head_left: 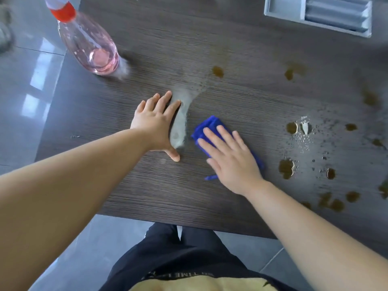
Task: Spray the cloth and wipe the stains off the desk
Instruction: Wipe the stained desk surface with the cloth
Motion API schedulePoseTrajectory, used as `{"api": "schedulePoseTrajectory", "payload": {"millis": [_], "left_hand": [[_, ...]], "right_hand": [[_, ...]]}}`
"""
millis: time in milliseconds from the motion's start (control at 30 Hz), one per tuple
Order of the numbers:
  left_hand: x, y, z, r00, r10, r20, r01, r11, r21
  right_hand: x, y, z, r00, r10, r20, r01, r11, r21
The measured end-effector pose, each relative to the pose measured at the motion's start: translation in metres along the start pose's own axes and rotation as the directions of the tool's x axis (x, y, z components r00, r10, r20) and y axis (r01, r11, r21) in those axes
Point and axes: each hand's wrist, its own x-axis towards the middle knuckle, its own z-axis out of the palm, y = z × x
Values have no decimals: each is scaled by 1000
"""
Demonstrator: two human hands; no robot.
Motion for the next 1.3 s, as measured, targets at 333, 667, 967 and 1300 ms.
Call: {"api": "schedulePoseTrajectory", "payload": {"millis": [333,667,967,1300], "left_hand": [[-1,1,1,1000,-4,-16,3,1000,-20],[9,-9,-19,986,-145,-87,138,987,-80],[21,-20,-21,966,-256,22,256,957,-138],[26,-18,-23,960,-275,47,279,954,-114]], "right_hand": [[46,-30,-2,945,324,-52,-319,944,81],[89,42,-22,802,596,33,-595,794,123],[26,19,-6,974,225,-16,-223,972,69],[126,25,-18,862,505,-40,-496,858,132]]}}
